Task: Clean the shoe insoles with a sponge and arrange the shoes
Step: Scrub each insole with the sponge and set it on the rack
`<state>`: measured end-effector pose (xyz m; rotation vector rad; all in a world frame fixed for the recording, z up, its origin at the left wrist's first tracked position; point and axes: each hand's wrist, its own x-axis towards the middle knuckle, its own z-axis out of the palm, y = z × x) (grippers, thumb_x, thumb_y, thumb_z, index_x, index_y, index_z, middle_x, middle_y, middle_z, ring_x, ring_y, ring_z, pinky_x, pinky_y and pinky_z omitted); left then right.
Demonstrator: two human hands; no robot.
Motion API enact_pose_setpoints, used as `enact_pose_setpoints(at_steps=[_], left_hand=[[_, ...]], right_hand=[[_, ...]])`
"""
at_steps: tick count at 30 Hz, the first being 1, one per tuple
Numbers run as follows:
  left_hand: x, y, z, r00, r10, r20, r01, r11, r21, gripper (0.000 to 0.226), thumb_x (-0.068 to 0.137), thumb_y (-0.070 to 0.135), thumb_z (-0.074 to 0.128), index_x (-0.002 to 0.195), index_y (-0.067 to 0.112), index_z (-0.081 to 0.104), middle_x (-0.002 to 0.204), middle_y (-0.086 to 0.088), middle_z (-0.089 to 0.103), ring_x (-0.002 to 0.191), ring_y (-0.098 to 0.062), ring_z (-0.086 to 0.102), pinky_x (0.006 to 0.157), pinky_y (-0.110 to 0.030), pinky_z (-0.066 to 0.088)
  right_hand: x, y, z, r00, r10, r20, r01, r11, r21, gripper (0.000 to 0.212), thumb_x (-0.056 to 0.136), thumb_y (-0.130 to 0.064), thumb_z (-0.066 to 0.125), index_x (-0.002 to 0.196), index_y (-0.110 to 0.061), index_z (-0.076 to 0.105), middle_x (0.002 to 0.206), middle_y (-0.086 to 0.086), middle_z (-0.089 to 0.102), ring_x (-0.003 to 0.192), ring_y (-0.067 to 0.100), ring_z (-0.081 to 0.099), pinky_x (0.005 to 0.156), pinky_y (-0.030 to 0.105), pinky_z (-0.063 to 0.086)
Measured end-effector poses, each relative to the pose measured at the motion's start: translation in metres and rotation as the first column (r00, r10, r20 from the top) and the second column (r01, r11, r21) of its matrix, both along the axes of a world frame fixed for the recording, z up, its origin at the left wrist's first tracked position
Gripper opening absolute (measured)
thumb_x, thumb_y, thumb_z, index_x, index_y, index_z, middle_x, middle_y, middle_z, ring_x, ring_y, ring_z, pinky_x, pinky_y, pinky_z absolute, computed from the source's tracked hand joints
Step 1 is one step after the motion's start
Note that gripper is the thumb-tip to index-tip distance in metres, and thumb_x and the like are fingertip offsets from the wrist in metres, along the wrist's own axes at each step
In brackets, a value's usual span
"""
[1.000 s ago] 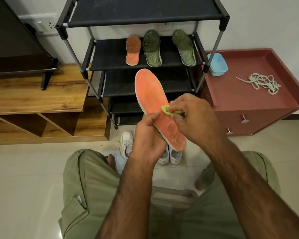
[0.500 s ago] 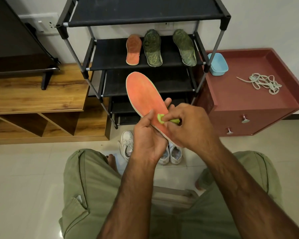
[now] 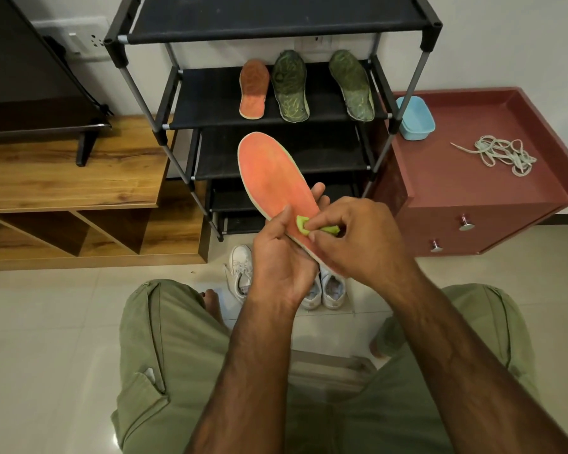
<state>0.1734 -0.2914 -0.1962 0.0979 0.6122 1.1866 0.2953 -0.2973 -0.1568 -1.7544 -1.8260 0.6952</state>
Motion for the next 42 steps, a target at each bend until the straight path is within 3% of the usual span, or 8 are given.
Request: enact_pose_setpoints(at_steps=[3,9,12,14,19,26,34,42], left_hand=[[0.0,0.0,-0.001,1.0,0.009,0.009,-0.009,1.0,-0.01,0.048,0.108,0.024,0.036,0.146,-0.003,0.046,0.144,-0.016,0.06,0.137,-0.028,0.054,0.121,-0.048,0.035],[-0.006,-0.002,0.001,0.998,0.061,-0.01,-0.061,0.998,-0.022,0.045,0.108,0.027,0.034,0.144,0.002,0.046,0.141,-0.015,0.062,0.139,-0.029,0.053,0.121,-0.05,0.033],[-0.007,0.001,0.004,0.988,0.152,-0.031,-0.153,0.988,-0.034,0.037,0.11,0.032,0.036,0.132,0.009,0.054,0.137,-0.019,0.064,0.139,-0.033,0.052,0.119,-0.053,0.035],[-0.005,0.004,0.002,0.975,0.218,-0.053,-0.22,0.974,-0.05,0.032,0.11,0.033,0.04,0.127,0.012,0.057,0.134,-0.02,0.066,0.131,-0.034,0.059,0.116,-0.056,0.039],[0.004,0.003,-0.004,0.973,0.211,-0.098,-0.208,0.977,0.033,0.035,0.107,0.022,0.049,0.14,0.011,0.05,0.138,-0.022,0.062,0.128,-0.037,0.06,0.11,-0.058,0.046],[-0.003,-0.001,0.006,0.996,0.069,-0.06,-0.064,0.995,0.077,0.04,0.098,0.02,0.058,0.136,0.009,0.063,0.135,-0.023,0.063,0.123,-0.033,0.063,0.101,-0.044,0.054],[0.001,-0.001,0.004,0.967,0.038,-0.252,-0.01,0.994,0.113,0.04,0.107,0.026,0.047,0.144,0.009,0.053,0.134,-0.021,0.065,0.127,-0.033,0.062,0.111,-0.048,0.048],[0.016,-0.005,0.011,0.976,0.018,-0.219,0.006,0.994,0.111,0.041,0.107,0.024,0.045,0.143,0.008,0.055,0.137,-0.019,0.064,0.128,-0.03,0.062,0.109,-0.044,0.049]], right_hand=[[0.002,0.003,-0.002,0.988,-0.155,-0.008,0.155,0.987,0.042,0.017,0.091,-0.027,0.077,0.107,-0.032,0.08,0.11,-0.011,0.072,0.094,0.005,0.067,0.09,0.029,0.058],[0.0,-0.004,-0.001,0.978,-0.087,-0.188,0.09,0.996,0.009,0.016,0.089,-0.021,0.079,0.1,-0.033,0.081,0.097,-0.015,0.075,0.086,0.0,0.069,0.077,0.019,0.056],[0.02,-0.004,0.003,0.784,-0.279,-0.554,0.317,0.948,-0.03,0.021,0.086,-0.011,0.081,0.091,-0.031,0.079,0.085,-0.012,0.078,0.081,0.003,0.073,0.071,0.02,0.058],[0.022,-0.008,0.0,0.708,-0.307,-0.636,0.324,0.941,-0.094,0.02,0.085,-0.006,0.081,0.088,-0.025,0.079,0.083,-0.007,0.079,0.078,0.004,0.074,0.067,0.018,0.055],[0.017,-0.008,-0.012,0.7,-0.343,-0.626,0.3,0.937,-0.178,0.02,0.085,-0.003,0.08,0.087,-0.023,0.08,0.086,-0.002,0.079,0.083,0.016,0.077,0.076,0.04,0.065],[0.024,0.003,0.0,0.77,-0.181,-0.612,0.168,0.983,-0.078,0.021,0.087,-0.005,0.079,0.091,-0.025,0.08,0.088,-0.006,0.079,0.084,0.008,0.075,0.068,0.019,0.057],[0.015,0.006,-0.008,0.873,-0.283,-0.397,0.353,0.929,0.114,0.02,0.089,-0.017,0.078,0.102,-0.032,0.078,0.098,-0.016,0.072,0.094,0.007,0.069,0.082,0.037,0.061],[-0.006,0.008,-0.002,0.931,-0.275,-0.238,0.321,0.929,0.182,0.021,0.092,-0.018,0.075,0.111,-0.023,0.08,0.105,-0.01,0.07,0.091,0.003,0.067,0.084,0.022,0.058]])
